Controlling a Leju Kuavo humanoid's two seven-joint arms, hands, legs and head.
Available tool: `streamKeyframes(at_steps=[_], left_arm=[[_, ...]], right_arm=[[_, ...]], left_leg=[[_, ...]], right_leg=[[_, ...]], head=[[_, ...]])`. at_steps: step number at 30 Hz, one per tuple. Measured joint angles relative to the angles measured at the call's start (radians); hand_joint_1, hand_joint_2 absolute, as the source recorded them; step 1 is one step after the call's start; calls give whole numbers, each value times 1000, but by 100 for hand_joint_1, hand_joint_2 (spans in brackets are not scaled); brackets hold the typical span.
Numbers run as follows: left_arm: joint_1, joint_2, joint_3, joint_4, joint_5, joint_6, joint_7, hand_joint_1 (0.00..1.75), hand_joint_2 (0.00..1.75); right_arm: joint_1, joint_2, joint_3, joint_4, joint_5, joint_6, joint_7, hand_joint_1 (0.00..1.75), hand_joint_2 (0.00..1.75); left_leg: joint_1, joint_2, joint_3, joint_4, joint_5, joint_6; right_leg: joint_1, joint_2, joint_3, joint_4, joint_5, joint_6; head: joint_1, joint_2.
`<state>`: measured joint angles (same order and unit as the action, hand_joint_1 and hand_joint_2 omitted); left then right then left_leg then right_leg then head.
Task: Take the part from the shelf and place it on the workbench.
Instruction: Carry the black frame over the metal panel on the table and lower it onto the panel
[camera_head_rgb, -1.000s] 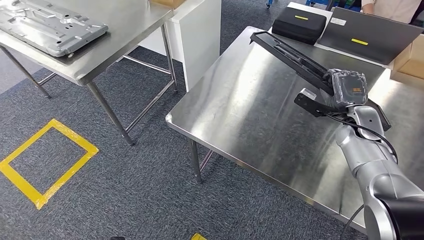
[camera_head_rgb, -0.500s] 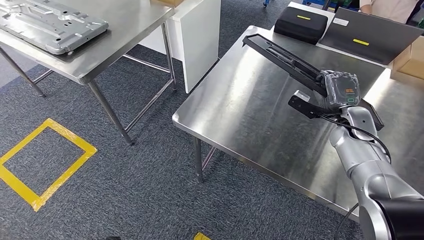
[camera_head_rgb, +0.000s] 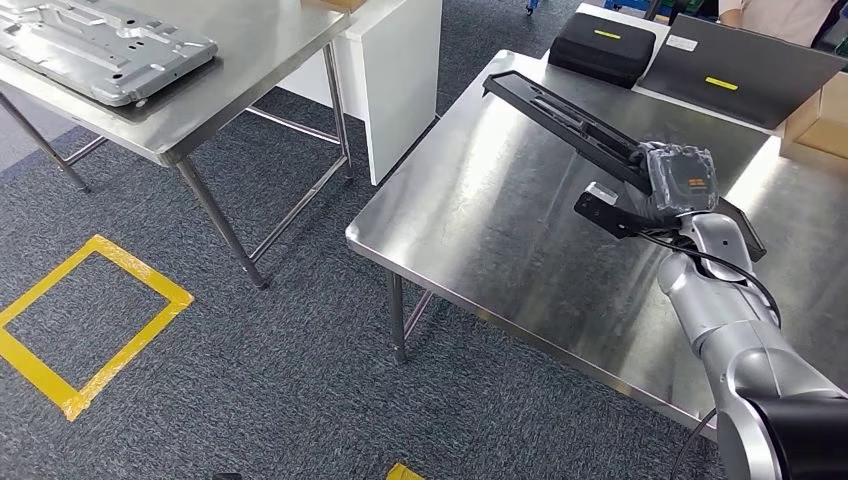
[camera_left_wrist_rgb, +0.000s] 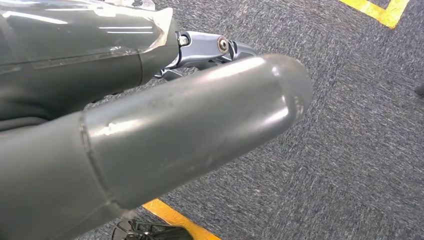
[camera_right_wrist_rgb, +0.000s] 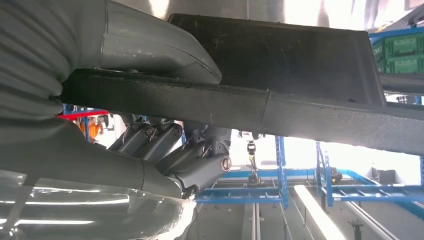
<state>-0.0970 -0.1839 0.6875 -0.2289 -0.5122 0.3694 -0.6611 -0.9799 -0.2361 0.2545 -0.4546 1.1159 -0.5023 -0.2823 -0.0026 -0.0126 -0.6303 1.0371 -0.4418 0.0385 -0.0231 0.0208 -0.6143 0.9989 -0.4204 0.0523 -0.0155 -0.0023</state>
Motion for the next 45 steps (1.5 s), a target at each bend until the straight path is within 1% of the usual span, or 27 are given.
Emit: streamKeyframes(at_steps=[8,10,12,14,19,23,33,45], left_arm=[[0,0,-9,0,20,0,0,0,0],[0,1,-12,0,25,0,0,0,0],[0,1,-17,0,28,0,0,0,0],[0,2,-22,0,30,0,0,0,0],[0,3,-32,0,30,0,0,0,0],[0,3,-33,0,34,0,0,0,0],[2,4,-42,0,51,1,0,0,0],[2,5,-48,0,62,0,0,0,0]], right_arm=[[0,3,3,4,-1,7,-1,173,175],[0,3,2,4,-10,12,-4,173,175],[0,1,1,4,-20,14,-8,173,175],[0,0,0,4,-25,13,-10,173,175],[0,-1,0,4,-27,12,-11,173,175],[2,-1,0,4,-24,11,-11,173,175],[3,-1,3,4,2,-22,-3,173,175],[4,-1,4,4,19,-27,0,173,175]], left_leg=[[0,0,-11,8,0,0],[0,0,-20,19,-1,1],[0,1,-37,39,-6,2],[0,1,-59,63,-12,3],[0,1,-109,117,-23,4],[0,1,-132,136,-24,4],[0,1,-133,138,-23,4],[0,1,-129,135,-23,4]], right_leg=[[0,0,-14,12,0,0],[0,0,-23,23,-2,3],[0,0,-40,43,-7,8],[0,0,-62,67,-14,10],[-1,0,-113,121,-24,11],[-2,0,-136,141,-25,13],[-2,0,-138,143,-25,12],[-2,0,-133,140,-25,12]], head=[[0,0],[0,0],[0,0],[0,0],[0,0],[0,0],[0,0],[0,0]])
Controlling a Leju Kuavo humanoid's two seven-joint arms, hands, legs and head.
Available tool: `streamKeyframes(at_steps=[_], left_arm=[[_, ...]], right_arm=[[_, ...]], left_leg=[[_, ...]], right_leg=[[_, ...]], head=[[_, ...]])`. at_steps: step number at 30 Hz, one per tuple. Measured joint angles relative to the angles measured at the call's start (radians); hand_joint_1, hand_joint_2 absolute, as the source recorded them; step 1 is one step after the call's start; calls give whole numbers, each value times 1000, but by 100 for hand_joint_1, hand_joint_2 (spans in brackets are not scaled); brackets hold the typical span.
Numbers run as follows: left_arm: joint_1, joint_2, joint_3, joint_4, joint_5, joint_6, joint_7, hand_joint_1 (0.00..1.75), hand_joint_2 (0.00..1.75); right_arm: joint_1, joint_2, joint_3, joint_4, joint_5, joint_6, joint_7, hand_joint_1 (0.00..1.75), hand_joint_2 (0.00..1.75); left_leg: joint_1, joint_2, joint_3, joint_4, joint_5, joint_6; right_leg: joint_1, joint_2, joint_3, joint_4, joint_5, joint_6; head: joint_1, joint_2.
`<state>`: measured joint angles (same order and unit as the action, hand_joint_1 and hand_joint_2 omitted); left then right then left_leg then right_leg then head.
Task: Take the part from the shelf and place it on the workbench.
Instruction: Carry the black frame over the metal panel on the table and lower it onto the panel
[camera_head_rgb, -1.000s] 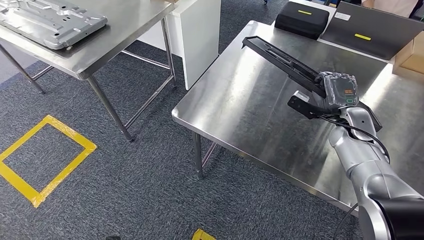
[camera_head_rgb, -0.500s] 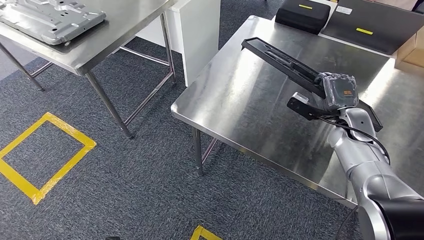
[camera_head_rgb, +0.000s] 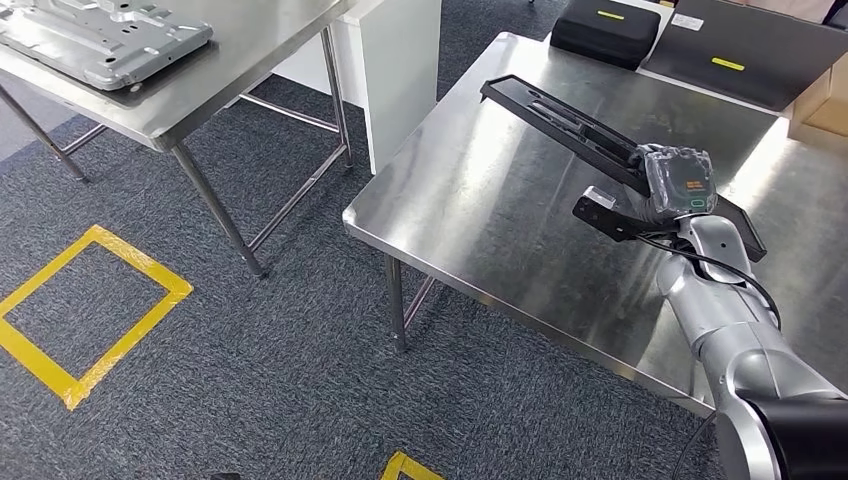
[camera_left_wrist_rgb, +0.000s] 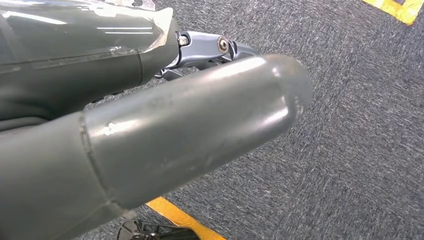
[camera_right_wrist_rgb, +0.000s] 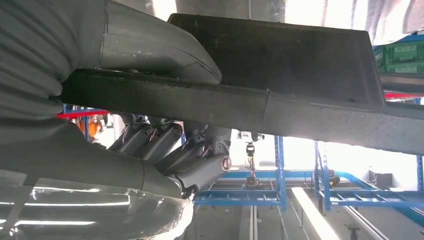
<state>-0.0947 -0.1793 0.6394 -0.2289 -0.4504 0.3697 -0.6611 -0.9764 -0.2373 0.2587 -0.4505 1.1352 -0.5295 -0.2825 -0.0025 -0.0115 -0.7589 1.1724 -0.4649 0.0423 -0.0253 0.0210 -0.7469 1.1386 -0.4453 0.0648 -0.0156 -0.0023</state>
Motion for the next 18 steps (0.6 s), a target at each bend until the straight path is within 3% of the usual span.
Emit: streamKeyframes(at_steps=[18], left_arm=[[0,0,-16,0,0,8,0,0,0]], right_arm=[[3,-5,5,0,3,-11,13,173,175]], left_leg=[[0,0,20,-15,1,2]], right_leg=[[0,0,22,-17,1,0]], head=[[0,0]])
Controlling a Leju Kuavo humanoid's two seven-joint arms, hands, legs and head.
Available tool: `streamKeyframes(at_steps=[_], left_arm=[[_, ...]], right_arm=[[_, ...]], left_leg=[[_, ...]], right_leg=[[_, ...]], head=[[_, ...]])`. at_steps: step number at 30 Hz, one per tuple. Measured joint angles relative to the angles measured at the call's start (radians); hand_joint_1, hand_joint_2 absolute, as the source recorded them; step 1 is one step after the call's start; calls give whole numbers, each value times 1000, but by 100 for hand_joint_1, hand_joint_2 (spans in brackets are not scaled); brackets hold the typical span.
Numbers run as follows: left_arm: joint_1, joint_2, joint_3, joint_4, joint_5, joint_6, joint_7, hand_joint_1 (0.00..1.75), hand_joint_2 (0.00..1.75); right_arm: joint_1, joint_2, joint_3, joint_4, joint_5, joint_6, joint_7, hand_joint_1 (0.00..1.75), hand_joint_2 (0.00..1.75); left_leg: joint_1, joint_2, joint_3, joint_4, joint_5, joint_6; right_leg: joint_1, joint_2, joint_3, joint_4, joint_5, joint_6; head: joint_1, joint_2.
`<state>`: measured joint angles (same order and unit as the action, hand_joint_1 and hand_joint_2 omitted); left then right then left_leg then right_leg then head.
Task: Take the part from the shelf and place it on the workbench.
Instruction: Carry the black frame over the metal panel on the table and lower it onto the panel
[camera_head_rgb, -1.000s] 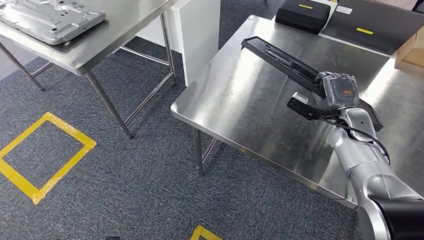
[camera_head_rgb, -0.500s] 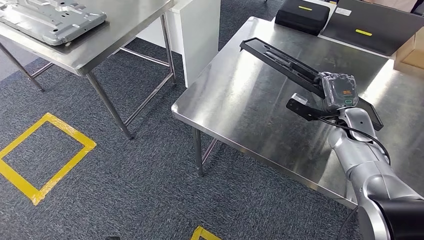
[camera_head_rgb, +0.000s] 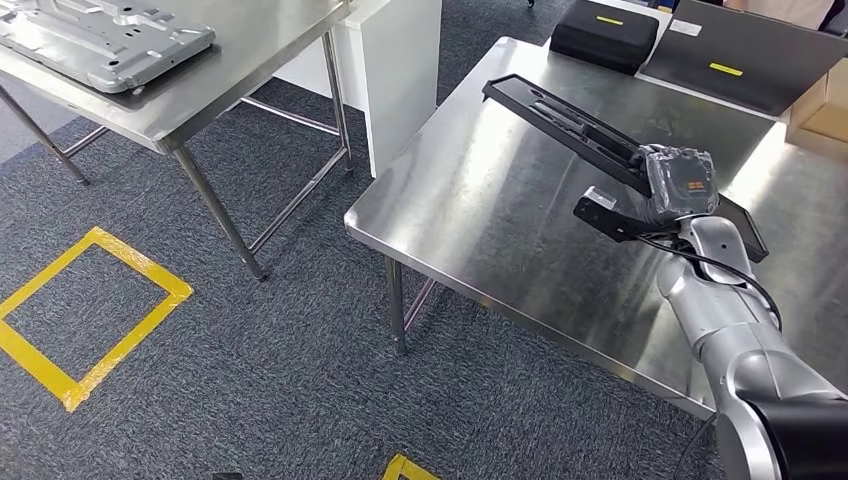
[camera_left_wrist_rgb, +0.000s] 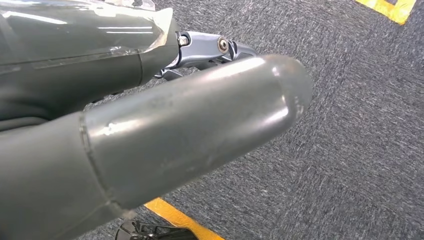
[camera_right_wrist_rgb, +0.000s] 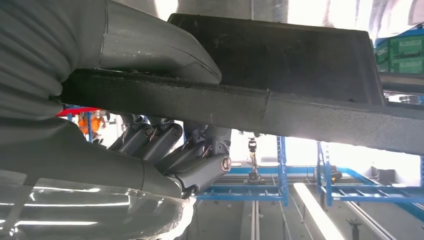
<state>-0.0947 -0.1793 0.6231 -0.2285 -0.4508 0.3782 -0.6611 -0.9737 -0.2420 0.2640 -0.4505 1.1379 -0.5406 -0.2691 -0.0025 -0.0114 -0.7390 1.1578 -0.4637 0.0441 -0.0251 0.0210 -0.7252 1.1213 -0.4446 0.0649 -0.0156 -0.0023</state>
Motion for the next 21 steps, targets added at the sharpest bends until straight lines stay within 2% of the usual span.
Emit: streamKeyframes(at_steps=[21], left_arm=[[0,1,-12,1,1,0,0,0,0]], right_arm=[[4,-28,0,0,-5,0,6,173,175]], left_leg=[[0,0,6,-4,0,0]], right_leg=[[0,0,7,-6,0,0]], head=[[0,0]])
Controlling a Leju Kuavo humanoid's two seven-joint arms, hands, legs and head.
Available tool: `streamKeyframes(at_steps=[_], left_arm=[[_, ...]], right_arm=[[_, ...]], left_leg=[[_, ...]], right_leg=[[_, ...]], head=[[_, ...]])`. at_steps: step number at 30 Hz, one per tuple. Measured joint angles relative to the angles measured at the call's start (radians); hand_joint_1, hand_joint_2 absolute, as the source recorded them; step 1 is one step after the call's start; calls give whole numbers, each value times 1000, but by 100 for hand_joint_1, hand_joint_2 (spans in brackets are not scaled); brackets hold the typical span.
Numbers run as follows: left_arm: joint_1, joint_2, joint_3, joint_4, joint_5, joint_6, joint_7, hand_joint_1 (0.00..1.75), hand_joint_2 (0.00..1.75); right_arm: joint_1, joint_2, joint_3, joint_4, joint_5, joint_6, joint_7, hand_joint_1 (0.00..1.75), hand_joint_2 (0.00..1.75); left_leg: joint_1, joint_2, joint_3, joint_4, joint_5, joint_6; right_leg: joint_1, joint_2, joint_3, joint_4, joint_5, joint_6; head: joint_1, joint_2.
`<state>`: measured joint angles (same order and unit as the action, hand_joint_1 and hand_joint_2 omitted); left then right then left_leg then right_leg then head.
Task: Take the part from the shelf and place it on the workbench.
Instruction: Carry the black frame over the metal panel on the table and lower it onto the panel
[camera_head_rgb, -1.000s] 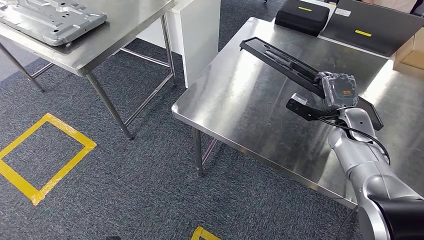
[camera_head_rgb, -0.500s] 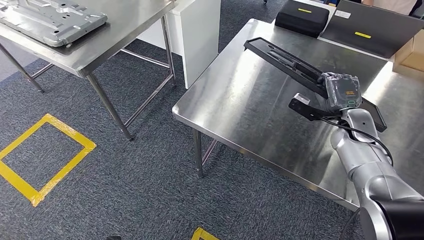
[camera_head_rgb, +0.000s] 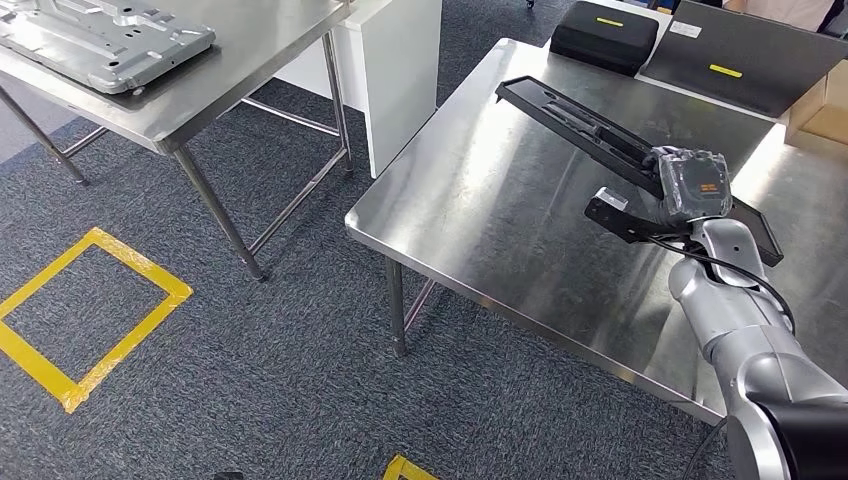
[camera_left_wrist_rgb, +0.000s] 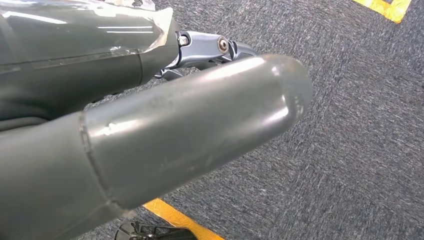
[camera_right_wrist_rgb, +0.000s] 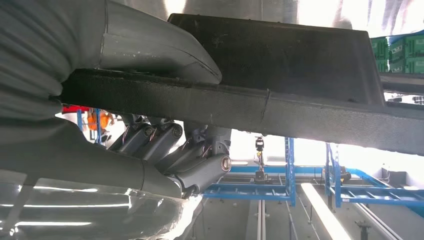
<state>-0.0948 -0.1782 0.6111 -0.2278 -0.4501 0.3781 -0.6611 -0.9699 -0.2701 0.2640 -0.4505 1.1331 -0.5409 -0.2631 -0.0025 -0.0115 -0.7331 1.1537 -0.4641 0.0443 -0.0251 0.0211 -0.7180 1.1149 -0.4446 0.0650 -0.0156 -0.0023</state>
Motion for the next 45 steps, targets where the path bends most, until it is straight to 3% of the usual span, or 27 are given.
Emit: streamKeyframes(at_steps=[17,29,45], left_arm=[[0,2,-4,6,-1,1,4,0,0],[0,2,-11,12,-33,-24,88,0,0],[0,4,-14,12,-34,-30,103,0,0]], right_arm=[[1,7,0,0,12,-1,-1,173,175],[1,16,0,0,15,-1,2,173,175],[2,21,0,0,15,0,7,173,175]], left_leg=[[0,0,1,0,0,0],[0,0,1,0,0,0],[-5,-1,0,1,-2,4]], right_leg=[[0,0,1,0,0,0],[0,0,1,0,0,0],[-3,0,3,-4,3,5]], head=[[0,0],[0,0],[0,0]])
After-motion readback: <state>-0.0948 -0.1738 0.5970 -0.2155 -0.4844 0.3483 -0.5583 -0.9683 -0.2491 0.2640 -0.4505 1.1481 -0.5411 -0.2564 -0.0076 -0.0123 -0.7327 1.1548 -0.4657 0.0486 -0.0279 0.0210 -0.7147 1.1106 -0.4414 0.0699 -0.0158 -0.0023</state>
